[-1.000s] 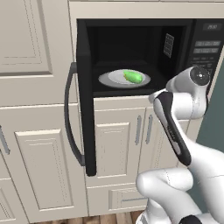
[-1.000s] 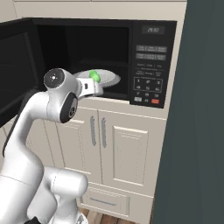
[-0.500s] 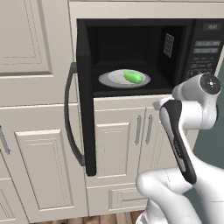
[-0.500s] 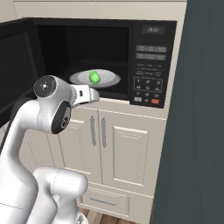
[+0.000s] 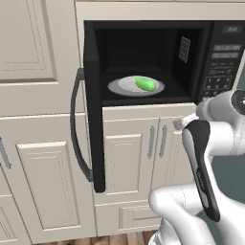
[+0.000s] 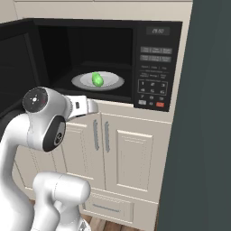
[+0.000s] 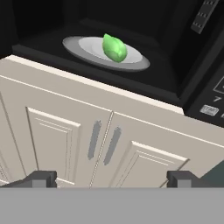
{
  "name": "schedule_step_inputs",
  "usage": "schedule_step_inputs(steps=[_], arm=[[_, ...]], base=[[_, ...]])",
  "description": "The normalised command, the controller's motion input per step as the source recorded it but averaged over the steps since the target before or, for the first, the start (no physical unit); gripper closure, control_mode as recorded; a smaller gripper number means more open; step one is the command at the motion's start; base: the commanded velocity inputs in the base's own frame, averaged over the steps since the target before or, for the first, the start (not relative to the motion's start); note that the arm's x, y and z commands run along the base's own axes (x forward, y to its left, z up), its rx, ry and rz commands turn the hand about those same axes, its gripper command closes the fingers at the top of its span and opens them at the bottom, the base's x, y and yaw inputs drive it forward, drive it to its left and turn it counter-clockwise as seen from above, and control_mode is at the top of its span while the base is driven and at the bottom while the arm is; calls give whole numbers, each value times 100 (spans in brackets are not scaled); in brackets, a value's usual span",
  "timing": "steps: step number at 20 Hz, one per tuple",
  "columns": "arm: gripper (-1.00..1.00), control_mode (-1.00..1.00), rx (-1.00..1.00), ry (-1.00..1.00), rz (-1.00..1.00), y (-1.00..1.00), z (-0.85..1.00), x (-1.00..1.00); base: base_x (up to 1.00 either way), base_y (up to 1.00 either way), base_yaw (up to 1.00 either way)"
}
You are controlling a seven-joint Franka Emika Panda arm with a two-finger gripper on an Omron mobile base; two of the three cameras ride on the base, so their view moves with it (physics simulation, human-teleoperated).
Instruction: Pick the corn from the counter and place it in the microwave. Then turn on the microwave.
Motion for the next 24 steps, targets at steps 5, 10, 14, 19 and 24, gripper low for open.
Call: schedule_step_inputs(steps=[5, 10, 14, 19, 24], arm=[[-100, -100, 0, 1, 0, 0, 0, -43], [-100, -100, 0, 3, 0, 0, 0, -41], [-100, -100, 0, 3, 0, 0, 0, -41], [-100, -100, 0, 3, 0, 0, 0, -40], [-100, -100, 0, 4, 0, 0, 0, -39]], base=[[0, 0, 0], [0, 0, 0], [0, 0, 0], [0, 0, 0], [0, 0, 0]])
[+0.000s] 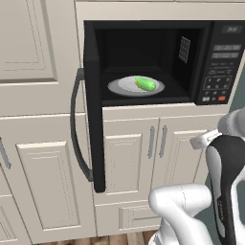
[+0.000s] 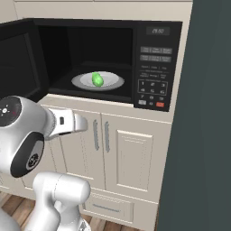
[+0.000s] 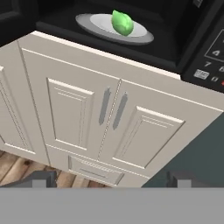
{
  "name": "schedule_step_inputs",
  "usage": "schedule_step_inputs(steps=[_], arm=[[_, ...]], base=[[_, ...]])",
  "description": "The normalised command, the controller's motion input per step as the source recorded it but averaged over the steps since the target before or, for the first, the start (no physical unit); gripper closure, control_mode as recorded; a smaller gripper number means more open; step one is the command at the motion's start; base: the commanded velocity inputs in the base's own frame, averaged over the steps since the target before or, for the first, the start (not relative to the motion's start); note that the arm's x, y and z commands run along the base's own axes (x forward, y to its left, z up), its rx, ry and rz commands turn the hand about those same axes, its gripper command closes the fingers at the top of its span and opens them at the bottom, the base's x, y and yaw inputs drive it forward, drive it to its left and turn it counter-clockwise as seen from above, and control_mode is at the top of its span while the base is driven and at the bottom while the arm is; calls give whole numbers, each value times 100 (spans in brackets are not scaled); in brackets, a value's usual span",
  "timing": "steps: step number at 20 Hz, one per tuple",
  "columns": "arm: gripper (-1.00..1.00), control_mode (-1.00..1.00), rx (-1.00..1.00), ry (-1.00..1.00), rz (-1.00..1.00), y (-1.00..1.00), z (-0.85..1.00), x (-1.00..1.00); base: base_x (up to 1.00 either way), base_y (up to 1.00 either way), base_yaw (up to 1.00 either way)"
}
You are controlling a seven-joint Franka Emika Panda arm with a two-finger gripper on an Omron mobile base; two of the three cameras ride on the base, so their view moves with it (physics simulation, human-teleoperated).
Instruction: Pick the corn from the counter and place it in the microwave. Then turn on the microwave.
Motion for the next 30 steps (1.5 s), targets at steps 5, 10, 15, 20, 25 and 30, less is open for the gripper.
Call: schedule_step_inputs(steps=[5, 10, 15, 20, 25, 30], arm=[[-100, -100, 0, 4, 0, 1, 0, -38], [-100, -100, 0, 4, 0, 2, 0, -35], [-100, -100, 0, 1, 0, 7, 0, -29], [-100, -100, 0, 0, 0, 13, 0, -28], [-100, -100, 0, 0, 0, 14, 2, -31], [-100, -100, -1, 0, 0, 13, 4, -30]], base=[[0, 0, 0], [0, 0, 0], [0, 0, 0], [0, 0, 0], [0, 0, 0], [0, 0, 0]])
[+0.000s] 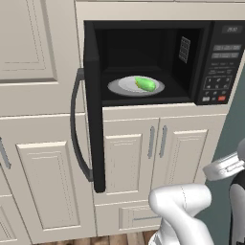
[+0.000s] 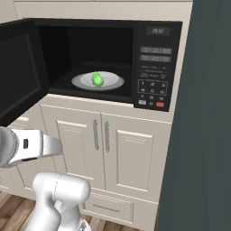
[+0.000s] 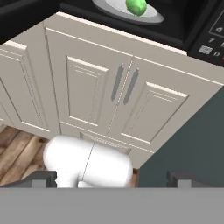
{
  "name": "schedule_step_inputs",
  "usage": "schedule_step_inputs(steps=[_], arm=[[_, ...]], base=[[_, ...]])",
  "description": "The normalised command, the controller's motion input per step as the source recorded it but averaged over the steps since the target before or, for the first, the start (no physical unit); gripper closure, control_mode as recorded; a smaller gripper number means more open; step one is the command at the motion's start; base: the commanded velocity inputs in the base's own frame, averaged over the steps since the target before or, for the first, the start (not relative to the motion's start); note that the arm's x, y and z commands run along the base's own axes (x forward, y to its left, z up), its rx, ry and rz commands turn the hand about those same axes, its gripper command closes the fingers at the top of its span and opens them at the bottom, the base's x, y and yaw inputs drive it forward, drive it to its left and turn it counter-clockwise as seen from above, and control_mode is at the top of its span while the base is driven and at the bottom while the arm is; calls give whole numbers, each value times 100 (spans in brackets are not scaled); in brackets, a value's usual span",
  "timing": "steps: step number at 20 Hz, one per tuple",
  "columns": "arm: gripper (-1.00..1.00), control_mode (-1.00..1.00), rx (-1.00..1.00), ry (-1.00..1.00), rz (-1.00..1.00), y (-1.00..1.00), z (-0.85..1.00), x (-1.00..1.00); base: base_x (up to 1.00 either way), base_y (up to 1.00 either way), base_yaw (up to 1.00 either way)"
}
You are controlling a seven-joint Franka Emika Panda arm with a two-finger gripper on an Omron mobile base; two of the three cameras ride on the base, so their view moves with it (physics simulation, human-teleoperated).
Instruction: Pick the corn from the counter and place it in the microwave. Then turn on the microwave.
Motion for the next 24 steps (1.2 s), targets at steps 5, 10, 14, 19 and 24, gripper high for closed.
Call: schedule_step_inputs(steps=[5, 10, 14, 19, 24], arm=[[-100, -100, -2, 0, 0, 17, 2, -23], [100, -100, -4, 0, 0, 27, 3, -16], [100, -100, -5, -1, 0, 30, 2, -16], [100, -100, -3, -1, 0, 21, 4, -18], [100, -100, -2, -2, 0, 12, 8, -21]], base=[[0, 0, 0], [0, 0, 0], [0, 0, 0], [0, 0, 0], [0, 0, 0]])
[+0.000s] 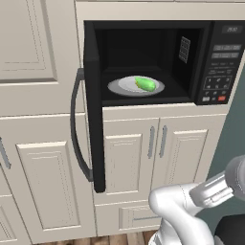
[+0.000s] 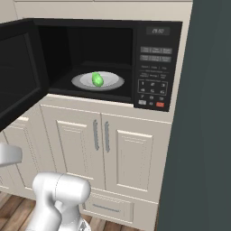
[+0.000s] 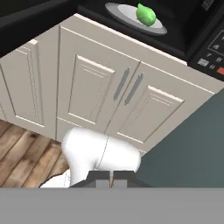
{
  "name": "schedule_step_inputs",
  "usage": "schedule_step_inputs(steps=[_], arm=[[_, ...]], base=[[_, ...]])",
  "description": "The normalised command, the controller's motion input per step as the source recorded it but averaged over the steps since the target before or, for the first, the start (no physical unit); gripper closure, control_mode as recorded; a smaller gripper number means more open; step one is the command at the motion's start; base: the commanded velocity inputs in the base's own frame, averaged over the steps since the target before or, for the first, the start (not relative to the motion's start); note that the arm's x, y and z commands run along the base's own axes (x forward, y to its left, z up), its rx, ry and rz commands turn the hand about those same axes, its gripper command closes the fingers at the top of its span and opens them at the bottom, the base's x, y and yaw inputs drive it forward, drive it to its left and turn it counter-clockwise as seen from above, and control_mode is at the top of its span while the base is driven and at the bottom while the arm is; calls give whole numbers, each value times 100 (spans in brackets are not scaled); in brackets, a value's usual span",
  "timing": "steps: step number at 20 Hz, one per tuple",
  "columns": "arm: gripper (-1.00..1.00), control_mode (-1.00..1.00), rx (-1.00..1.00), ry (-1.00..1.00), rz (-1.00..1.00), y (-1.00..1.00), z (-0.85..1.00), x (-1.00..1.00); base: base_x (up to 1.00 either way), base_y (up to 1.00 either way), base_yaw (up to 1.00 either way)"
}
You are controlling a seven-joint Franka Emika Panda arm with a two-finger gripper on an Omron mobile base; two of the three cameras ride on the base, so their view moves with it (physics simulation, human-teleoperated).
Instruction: Pick the corn from the counter and place it in the microwave. Then turn on the microwave.
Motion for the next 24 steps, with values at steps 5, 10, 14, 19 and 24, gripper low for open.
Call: schedule_step_inputs(steps=[5, 10, 14, 19, 24], arm=[[100, -100, -2, -2, 0, 10, 10, -22], [100, -100, -2, -2, 0, 19, 12, -16], [100, -100, -3, -3, 0, 27, 10, -14], [100, -100, -3, -4, 0, 27, 9, -16], [100, -100, -3, -4, 0, 26, 6, -16]], base=[[0, 0, 0], [0, 0, 0], [0, 0, 0], [0, 0, 0], [0, 0, 0]])
